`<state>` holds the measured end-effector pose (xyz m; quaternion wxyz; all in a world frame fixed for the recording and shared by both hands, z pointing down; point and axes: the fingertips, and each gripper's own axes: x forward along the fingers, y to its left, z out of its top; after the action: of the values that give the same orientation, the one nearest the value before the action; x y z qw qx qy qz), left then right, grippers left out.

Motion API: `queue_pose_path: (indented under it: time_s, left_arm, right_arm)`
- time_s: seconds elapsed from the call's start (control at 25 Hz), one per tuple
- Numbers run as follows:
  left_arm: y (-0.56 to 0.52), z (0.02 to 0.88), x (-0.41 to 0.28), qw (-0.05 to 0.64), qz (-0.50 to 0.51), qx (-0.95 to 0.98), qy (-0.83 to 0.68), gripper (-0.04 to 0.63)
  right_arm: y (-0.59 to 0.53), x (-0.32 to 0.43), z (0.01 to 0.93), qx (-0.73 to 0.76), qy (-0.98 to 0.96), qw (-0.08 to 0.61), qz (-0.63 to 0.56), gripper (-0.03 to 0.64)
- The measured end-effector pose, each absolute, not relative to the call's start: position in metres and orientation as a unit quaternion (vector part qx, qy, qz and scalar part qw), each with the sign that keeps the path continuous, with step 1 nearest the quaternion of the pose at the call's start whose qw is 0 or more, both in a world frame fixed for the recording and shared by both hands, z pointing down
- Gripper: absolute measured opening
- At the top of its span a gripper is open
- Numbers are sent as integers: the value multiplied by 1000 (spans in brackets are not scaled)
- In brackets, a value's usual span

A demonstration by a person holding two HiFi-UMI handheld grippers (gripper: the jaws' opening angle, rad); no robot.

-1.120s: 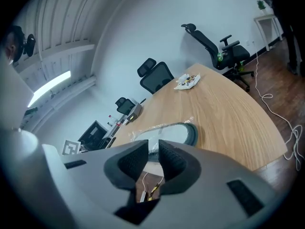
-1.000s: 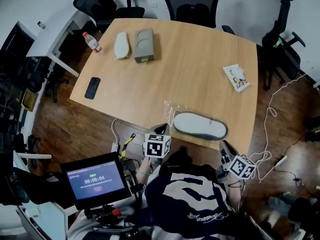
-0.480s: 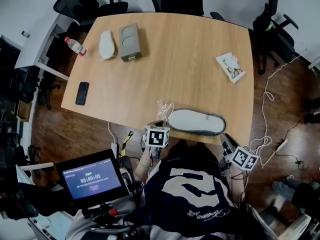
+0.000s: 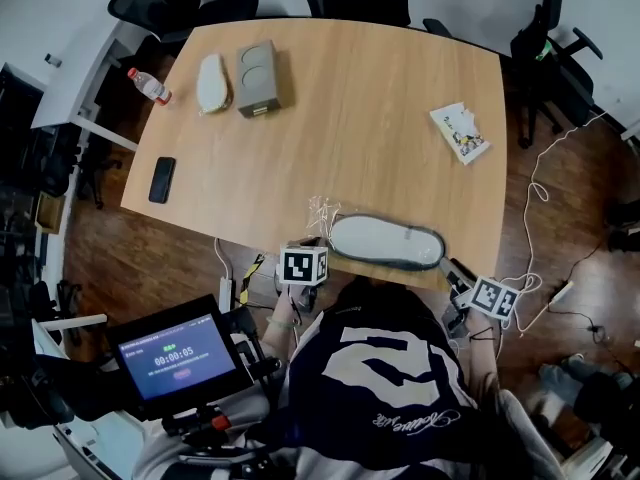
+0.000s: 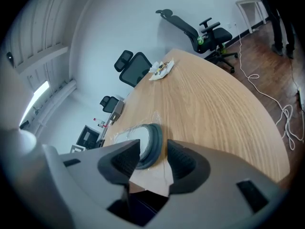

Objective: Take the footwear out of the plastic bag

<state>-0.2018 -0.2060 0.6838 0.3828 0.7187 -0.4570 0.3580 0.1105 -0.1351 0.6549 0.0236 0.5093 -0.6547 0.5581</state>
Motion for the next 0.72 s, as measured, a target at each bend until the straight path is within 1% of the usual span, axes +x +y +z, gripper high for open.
queue_pose_path:
  time_s: [0.2,0.44,0.64,0.72]
  left_arm:
    - [-206,687,-200,399,352,709,-463,2]
    - [-206,685,-201,388,356,695,-491,2]
    - [-203,686,-199,386,356,685,-505,2]
    - [-202,685,-199,384,357,684,-508,2]
  right_arm:
    - [-137,112,670,482,-668,56,565,167]
    - [-143,90,668,429,-687,64,583,175]
    - [-148,91,663,435,-721,86,533,170]
    - [-149,92,656,432,-735,75,517,159]
